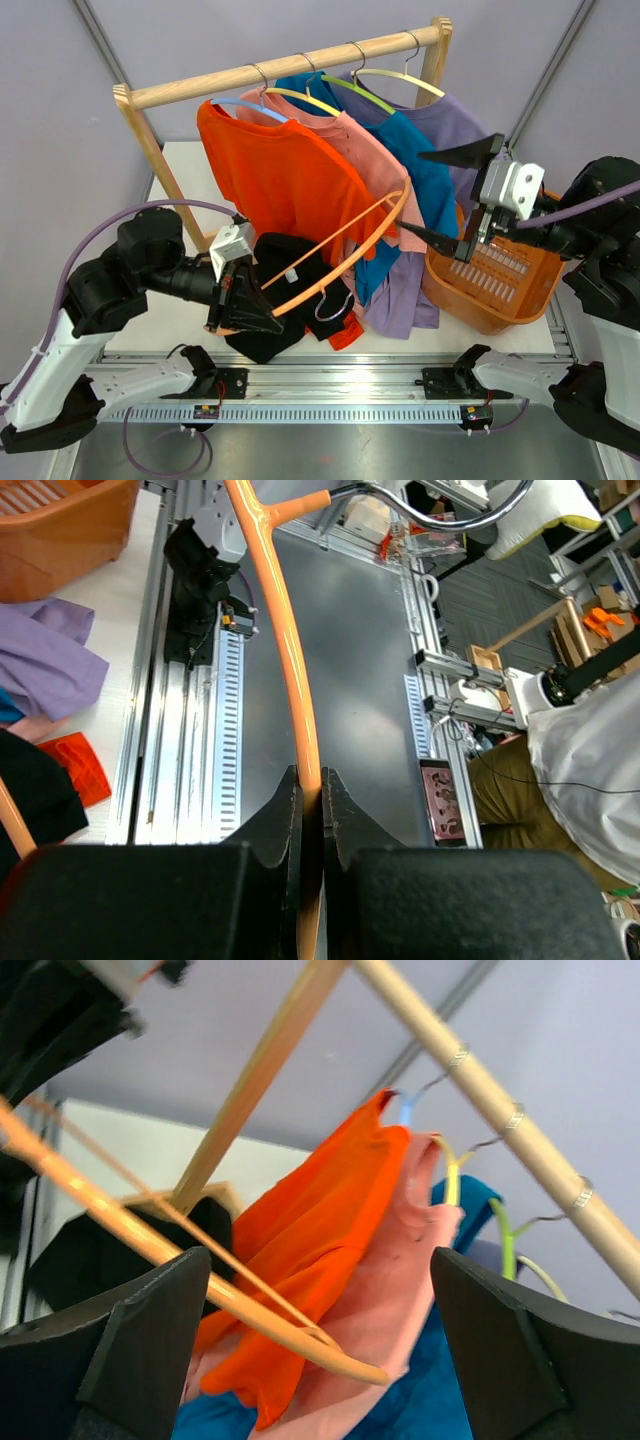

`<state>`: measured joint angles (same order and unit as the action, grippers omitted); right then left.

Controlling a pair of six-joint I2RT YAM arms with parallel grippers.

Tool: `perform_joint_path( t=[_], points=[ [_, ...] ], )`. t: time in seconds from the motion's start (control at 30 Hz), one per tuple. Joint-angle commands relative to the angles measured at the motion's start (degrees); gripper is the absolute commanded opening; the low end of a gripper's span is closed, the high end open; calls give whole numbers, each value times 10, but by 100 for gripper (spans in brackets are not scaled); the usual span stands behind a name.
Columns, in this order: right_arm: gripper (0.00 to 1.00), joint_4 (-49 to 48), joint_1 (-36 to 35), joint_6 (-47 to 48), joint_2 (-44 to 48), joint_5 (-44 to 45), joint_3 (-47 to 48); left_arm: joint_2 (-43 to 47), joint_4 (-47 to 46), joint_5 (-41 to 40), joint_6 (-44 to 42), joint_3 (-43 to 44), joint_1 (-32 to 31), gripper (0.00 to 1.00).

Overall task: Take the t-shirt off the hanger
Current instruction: Pass the hanger from the right arm to the left

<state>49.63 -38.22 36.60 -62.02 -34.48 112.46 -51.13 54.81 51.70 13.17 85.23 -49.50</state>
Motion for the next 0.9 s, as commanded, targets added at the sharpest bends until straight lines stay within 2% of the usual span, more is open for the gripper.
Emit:
perform_joint_path(
  t=[0.0,0.2,0.3,0.4,0.57,0.63,0.7,0.87],
  points=[
    [99,-133,-4,-112,-6,119,-6,22,-4,-48,-6,27,0,0],
    [100,-199,-4,-123,-17,253,-11,67,-44,-78,30,29,0,0],
    [99,-222,-4,-125,-14,281,-29,89,-58,-103,50,27,0,0],
    [99,-241,-4,-139,-11,318,-49,109,-63,-174,67,31,1,0],
    [99,-248,-3,-157,-10,341,-70,142,-67,-295,82,15,0,0],
    [100,-249,-3,-162,-6,341,-83,172,-101,-337,102,-9,0,0],
    [99,-250,-3,-163,-4,342,-94,194,-123,-360,110,-38,0,0],
    [99,-251,-3,-166,-2,341,-108,205,-131,-414,119,-42,0,0]
  ],
)
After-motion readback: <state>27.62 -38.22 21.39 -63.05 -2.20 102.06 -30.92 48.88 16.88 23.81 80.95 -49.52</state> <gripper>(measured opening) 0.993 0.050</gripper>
